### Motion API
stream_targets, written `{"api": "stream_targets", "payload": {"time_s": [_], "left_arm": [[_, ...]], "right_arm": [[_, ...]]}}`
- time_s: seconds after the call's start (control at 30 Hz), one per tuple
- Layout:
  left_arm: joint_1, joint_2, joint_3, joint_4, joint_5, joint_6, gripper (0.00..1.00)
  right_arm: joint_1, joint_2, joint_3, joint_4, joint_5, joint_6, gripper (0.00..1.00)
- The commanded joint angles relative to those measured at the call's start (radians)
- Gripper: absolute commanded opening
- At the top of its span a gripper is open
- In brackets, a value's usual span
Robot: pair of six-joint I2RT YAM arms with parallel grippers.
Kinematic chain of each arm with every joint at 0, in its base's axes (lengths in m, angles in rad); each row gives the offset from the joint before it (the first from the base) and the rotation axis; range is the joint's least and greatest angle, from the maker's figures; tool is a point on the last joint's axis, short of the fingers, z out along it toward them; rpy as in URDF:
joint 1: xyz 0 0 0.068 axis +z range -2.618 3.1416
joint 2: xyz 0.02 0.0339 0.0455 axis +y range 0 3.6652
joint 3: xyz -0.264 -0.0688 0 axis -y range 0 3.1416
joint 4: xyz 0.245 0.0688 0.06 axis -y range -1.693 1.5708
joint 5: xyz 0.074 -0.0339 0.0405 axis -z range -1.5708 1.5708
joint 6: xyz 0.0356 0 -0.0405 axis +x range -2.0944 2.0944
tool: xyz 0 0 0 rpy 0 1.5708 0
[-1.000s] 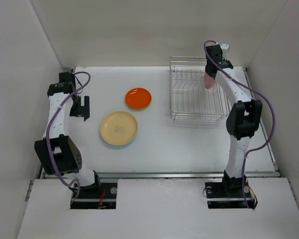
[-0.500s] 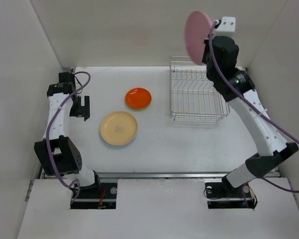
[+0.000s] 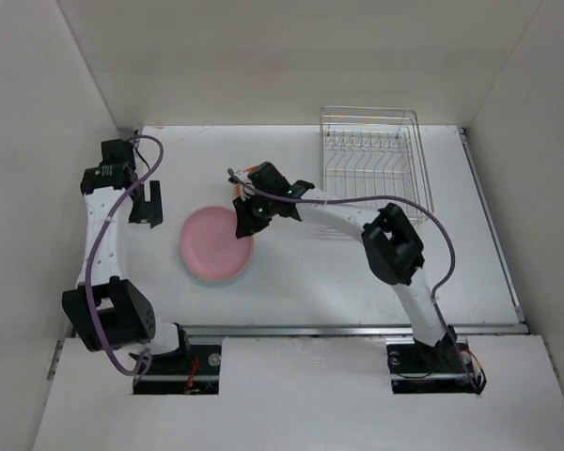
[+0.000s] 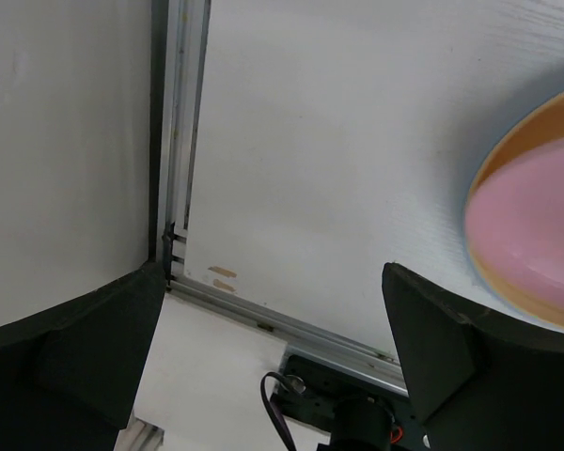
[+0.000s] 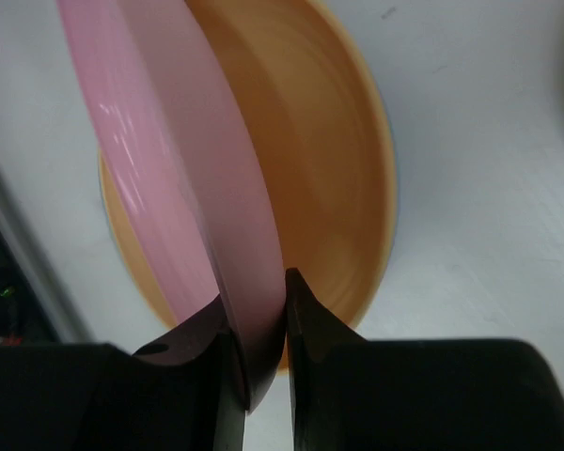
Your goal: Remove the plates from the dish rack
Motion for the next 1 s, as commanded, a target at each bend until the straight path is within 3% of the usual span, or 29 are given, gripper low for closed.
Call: {"api": "stream_targets", "payload": {"time_s": [0.0, 0.13, 0.17, 0.3, 0.4, 0.5, 0.67, 0.8, 0.97], "left_arm": [[0.008, -0.02, -0.022, 0.01, -0.029, -0.005, 1.0], [0.008, -0.02, -0.043, 0.01, -0.029, 0.004, 1.0], [0.008, -0.02, -0.043, 0.01, -0.029, 0.004, 1.0], [0.008, -0.02, -0.043, 0.01, -0.017, 0.004, 1.0], [0.008, -0.02, -0.033, 0.01, -0.008, 0.004, 1.0], [0.008, -0.011, -0.014, -0.001, -0.008, 0.004, 1.0], [0.008, -0.011, -0.005, -0.023, 0.003, 0.004, 1.0], [0.008, -0.032, -0.016, -0.032, 0.012, 0.014, 1.0], [0.008, -0.094, -0.069, -0.004, -0.031, -0.006, 1.0]], "right_arm": [[-0.007, -0.029, 0.106, 0.054, -0.09, 0.053, 0.0], [-0.007, 0.025, 0.085, 0.054, -0.135, 0.053, 0.05], [-0.007, 0.025, 0.085, 0.054, -0.135, 0.062, 0.23], [-0.007, 0.045, 0.063, 0.024, -0.069, 0.062, 0.57], [-0.007, 0.036, 0.063, -0.045, -0.025, 0.03, 0.76], [-0.007, 0.025, 0.118, -0.166, 0.104, 0.007, 0.88], [-0.007, -0.073, 0.105, -0.283, 0.369, -0.007, 0.94], [-0.007, -0.263, -0.089, -0.263, 0.511, 0.019, 0.99], [-0.007, -0.677, -0.341, -0.222, 0.78, 0.16, 0.99]]}}
